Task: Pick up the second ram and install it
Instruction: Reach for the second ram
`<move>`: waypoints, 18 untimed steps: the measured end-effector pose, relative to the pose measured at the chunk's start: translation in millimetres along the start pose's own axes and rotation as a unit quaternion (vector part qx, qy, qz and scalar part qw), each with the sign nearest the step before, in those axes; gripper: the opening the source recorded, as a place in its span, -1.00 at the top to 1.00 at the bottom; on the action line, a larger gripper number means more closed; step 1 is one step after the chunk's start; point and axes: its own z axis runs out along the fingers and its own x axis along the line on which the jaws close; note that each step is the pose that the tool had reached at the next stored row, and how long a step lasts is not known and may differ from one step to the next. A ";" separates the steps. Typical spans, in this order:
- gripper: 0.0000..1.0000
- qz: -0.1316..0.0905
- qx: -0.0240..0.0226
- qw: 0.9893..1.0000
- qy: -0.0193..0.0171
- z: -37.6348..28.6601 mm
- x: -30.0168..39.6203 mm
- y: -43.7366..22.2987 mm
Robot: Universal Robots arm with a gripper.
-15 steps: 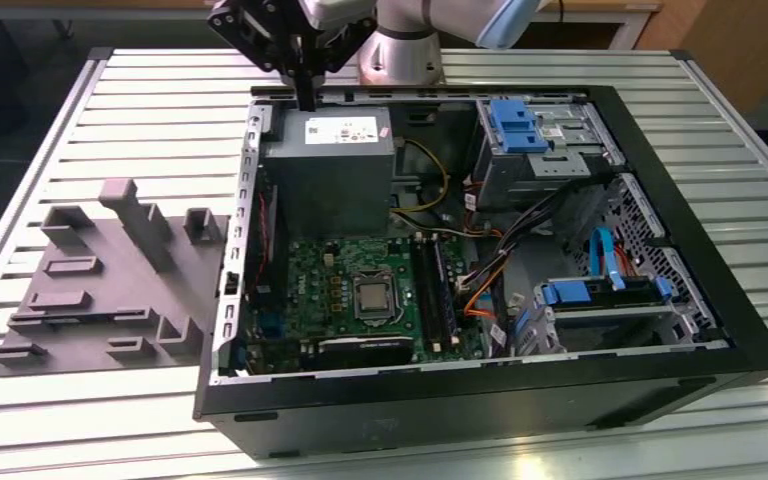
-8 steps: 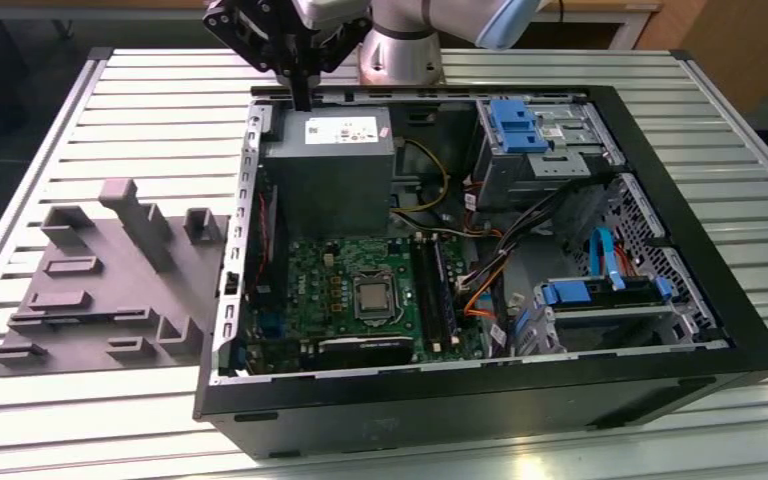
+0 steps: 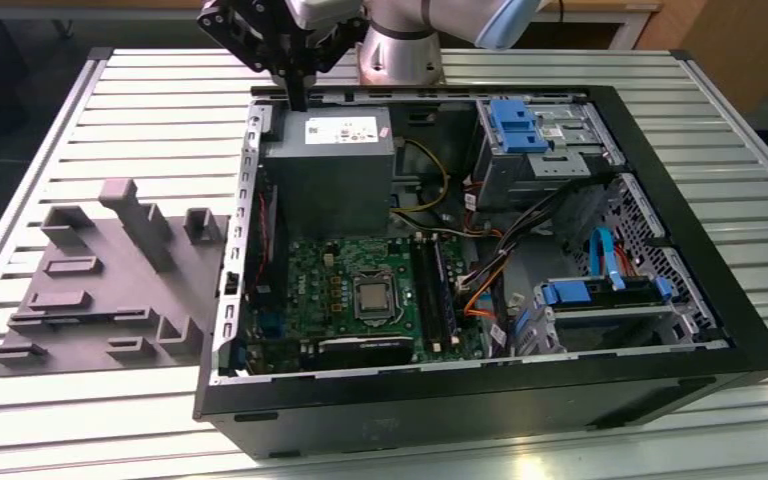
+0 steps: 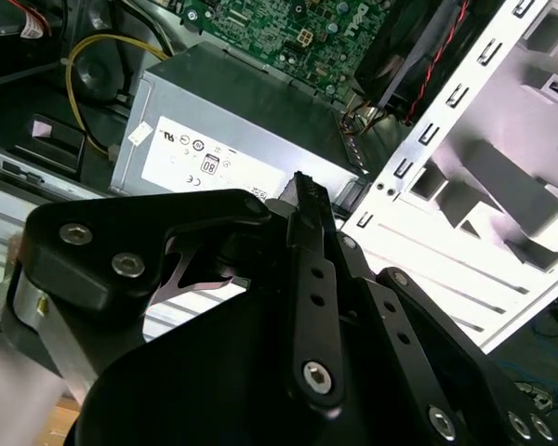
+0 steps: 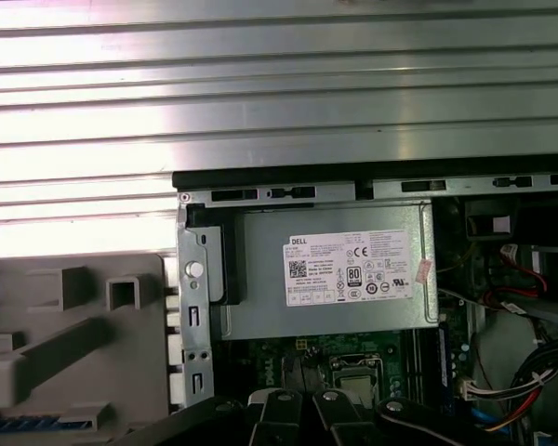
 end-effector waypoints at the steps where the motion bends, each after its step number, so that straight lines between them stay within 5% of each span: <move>1: 0.79 0.000 0.000 1.000 0.000 0.0 0.4 0.0; 18: 0.79 0.000 0.000 1.000 0.000 -0.2 8.8 -0.7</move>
